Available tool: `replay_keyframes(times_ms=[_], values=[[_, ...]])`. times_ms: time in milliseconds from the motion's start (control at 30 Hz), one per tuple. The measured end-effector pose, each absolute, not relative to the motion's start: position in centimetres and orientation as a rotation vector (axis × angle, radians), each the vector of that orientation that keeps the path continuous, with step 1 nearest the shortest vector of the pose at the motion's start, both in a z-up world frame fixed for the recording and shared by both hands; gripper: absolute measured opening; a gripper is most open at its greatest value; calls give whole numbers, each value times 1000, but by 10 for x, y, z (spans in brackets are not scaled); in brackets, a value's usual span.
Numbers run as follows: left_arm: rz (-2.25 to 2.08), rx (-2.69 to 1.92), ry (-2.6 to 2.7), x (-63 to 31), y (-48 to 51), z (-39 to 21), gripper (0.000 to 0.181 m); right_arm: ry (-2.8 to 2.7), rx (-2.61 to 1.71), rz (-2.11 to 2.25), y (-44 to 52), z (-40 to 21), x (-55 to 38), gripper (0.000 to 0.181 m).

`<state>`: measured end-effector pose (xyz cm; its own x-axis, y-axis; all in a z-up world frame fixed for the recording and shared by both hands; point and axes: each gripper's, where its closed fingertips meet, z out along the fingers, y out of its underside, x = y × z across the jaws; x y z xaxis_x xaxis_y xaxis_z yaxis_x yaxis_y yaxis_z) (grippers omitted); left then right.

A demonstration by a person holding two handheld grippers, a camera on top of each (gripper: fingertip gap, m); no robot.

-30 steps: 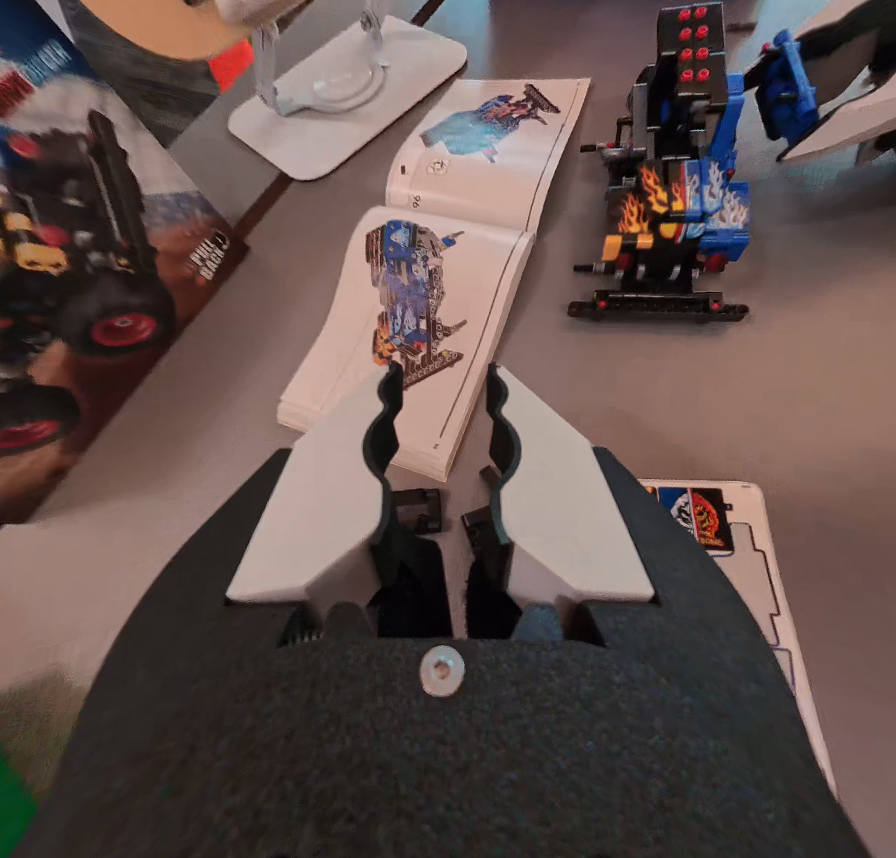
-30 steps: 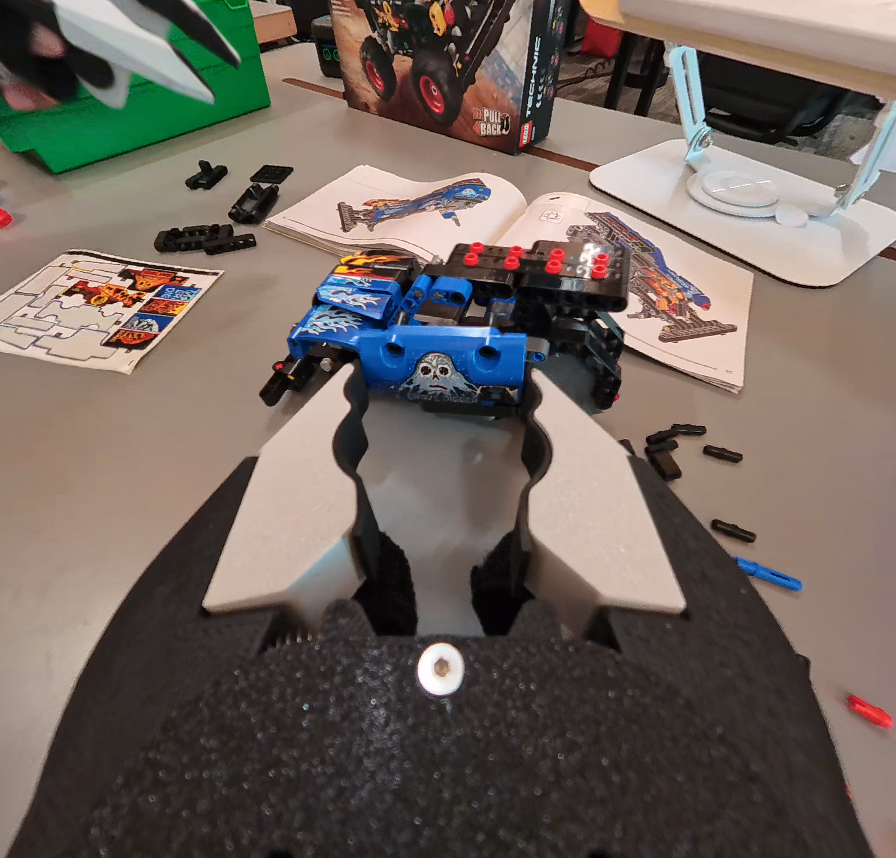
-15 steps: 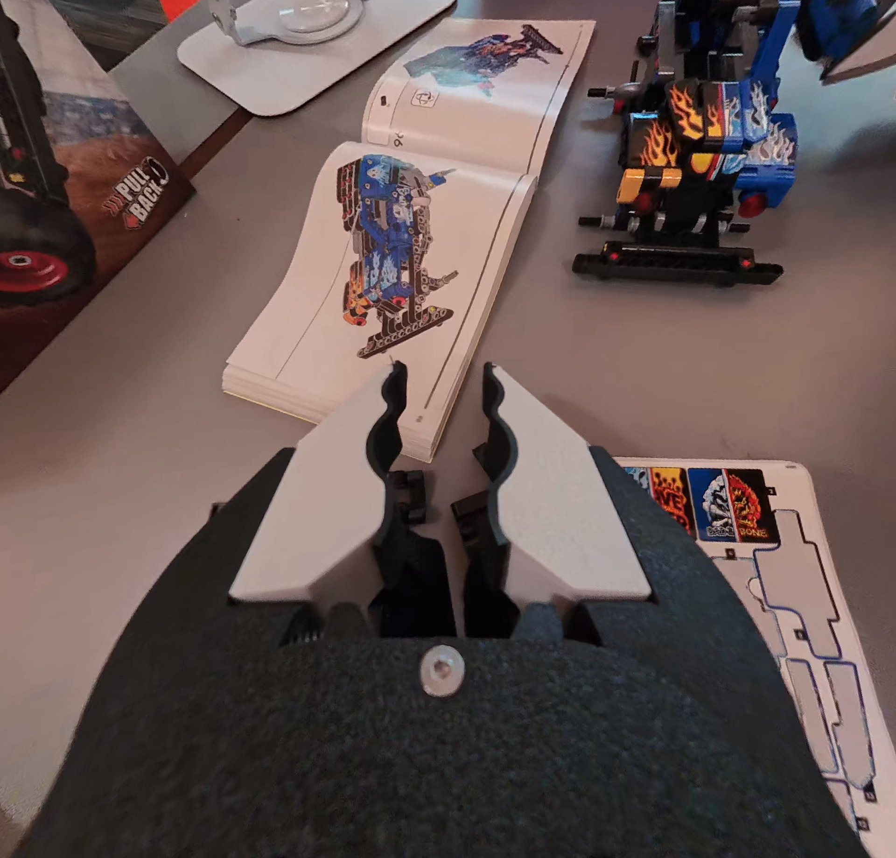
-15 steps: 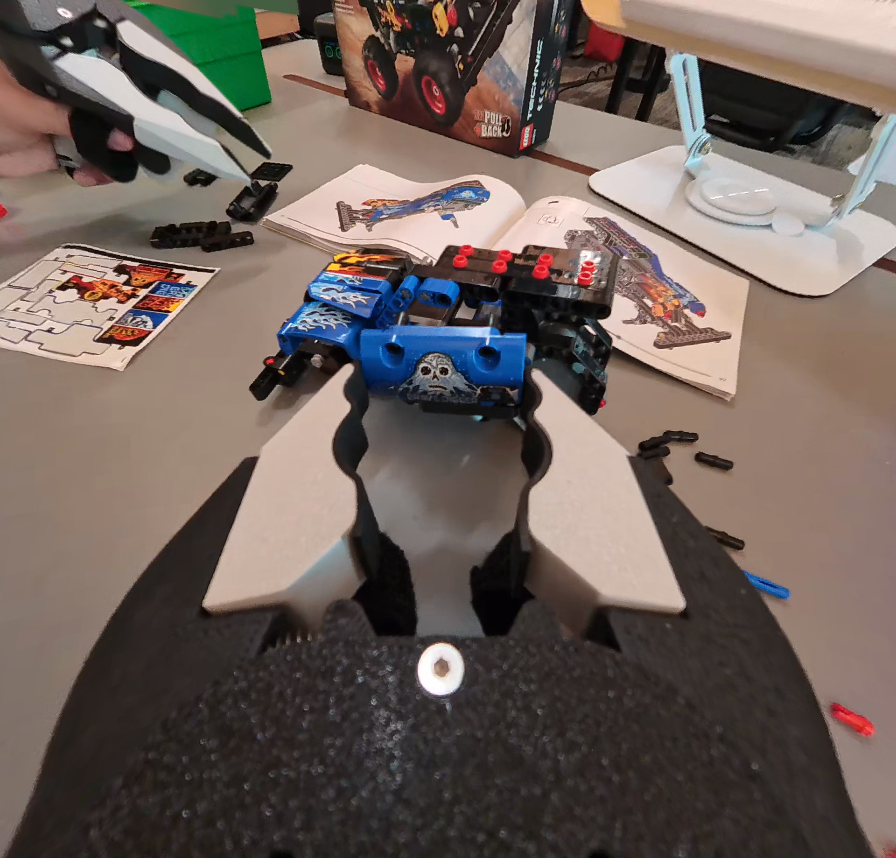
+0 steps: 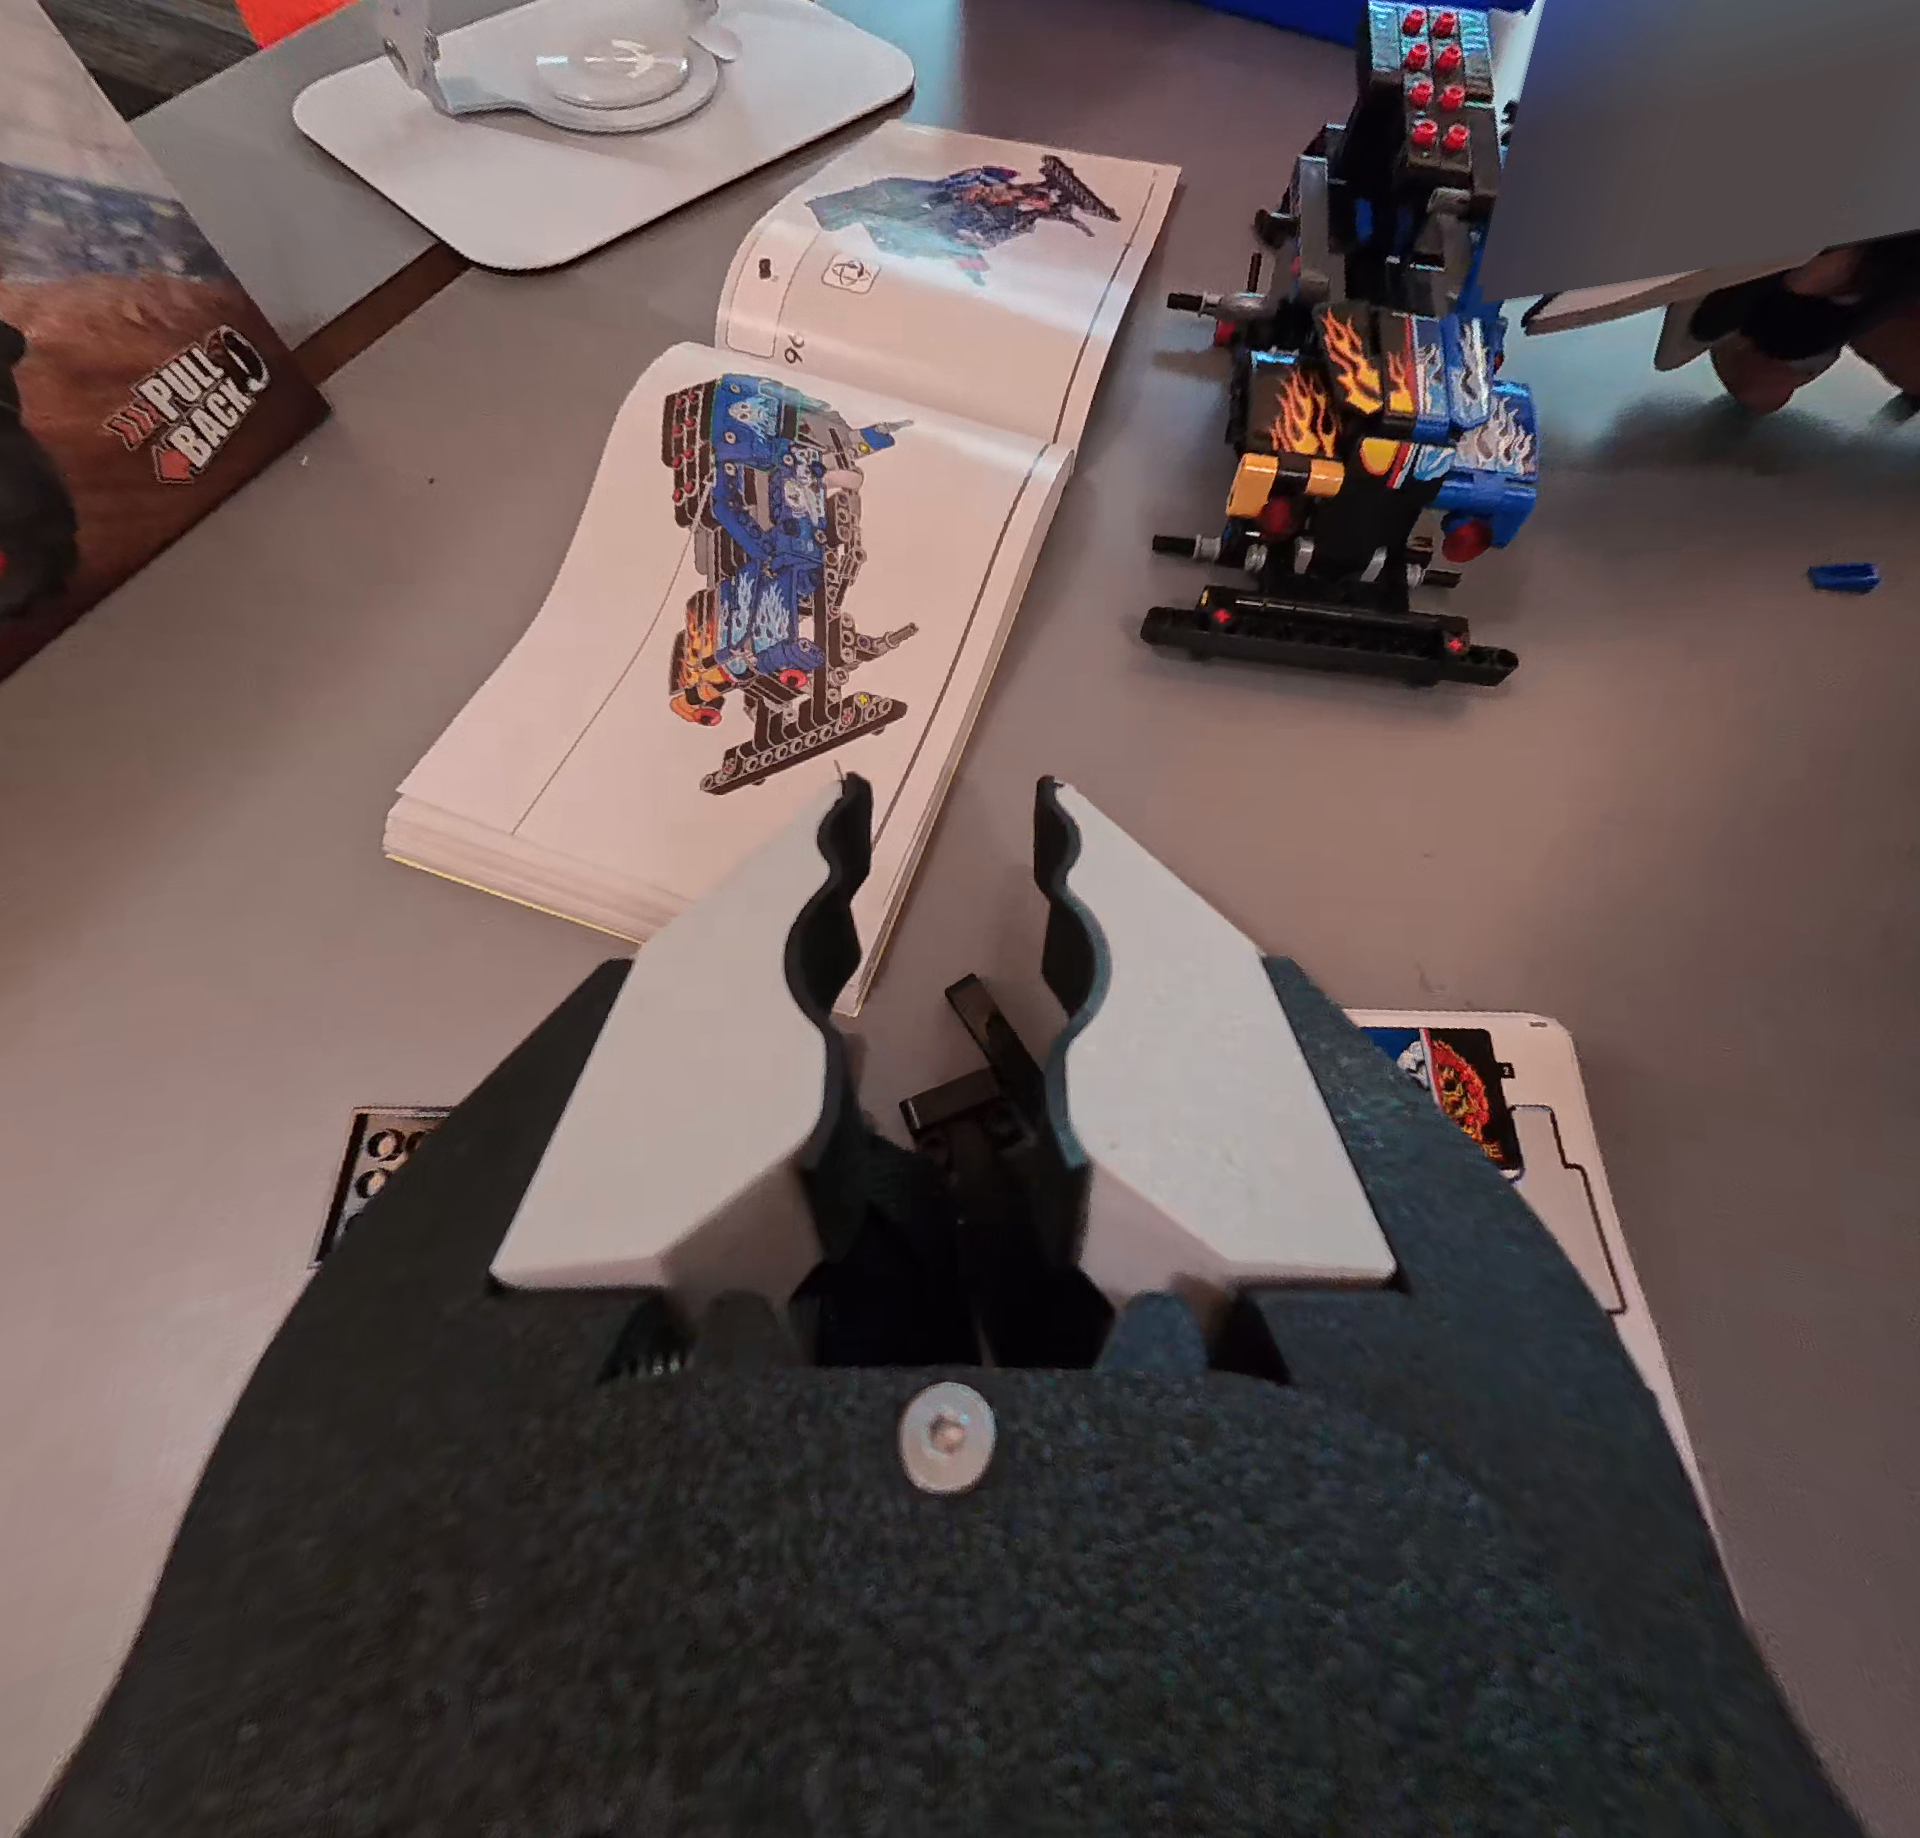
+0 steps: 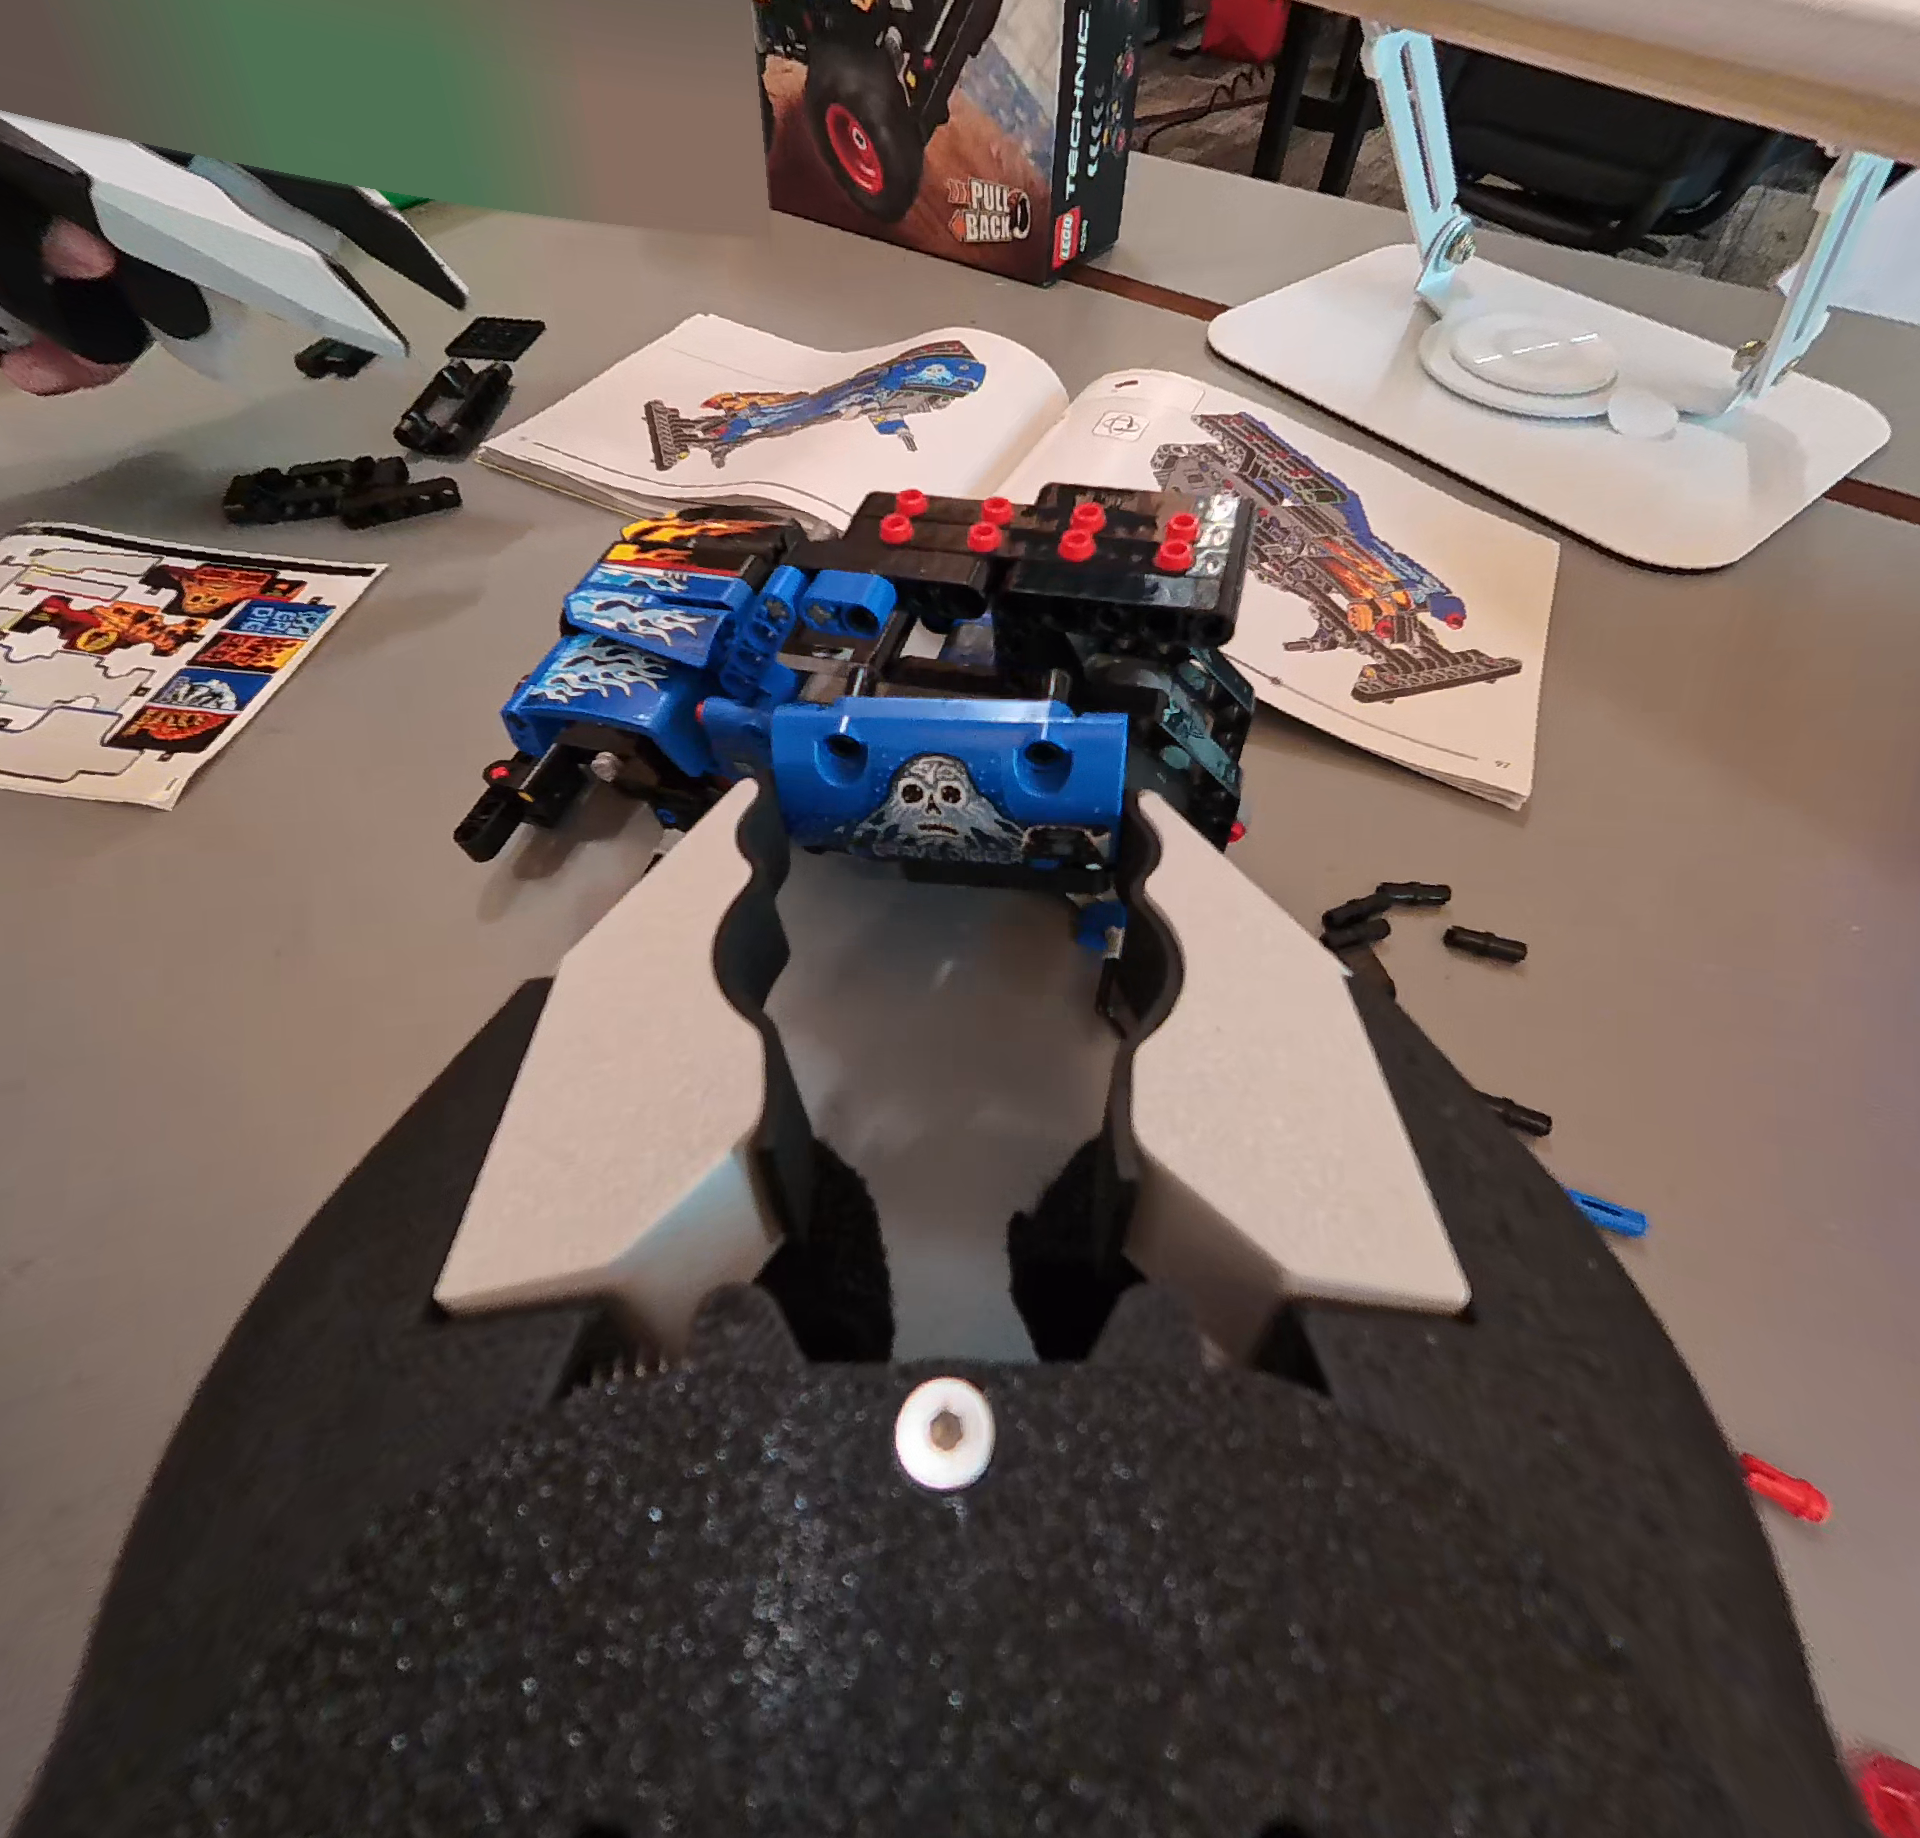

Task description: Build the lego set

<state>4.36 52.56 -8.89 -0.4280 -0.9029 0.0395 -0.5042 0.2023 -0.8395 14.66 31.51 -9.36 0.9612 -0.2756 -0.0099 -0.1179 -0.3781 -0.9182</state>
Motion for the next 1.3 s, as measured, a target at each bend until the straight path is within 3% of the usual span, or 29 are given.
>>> replay_keyframes(times_ms=[567,1300], values=[[-919,-1188,2028,43,532,-93,28,310,-1939,-242,309,-89,151,62],[-1052,-1278,1882,48,543,-73,24,294,-1945,-261,308,-90,149,62]])
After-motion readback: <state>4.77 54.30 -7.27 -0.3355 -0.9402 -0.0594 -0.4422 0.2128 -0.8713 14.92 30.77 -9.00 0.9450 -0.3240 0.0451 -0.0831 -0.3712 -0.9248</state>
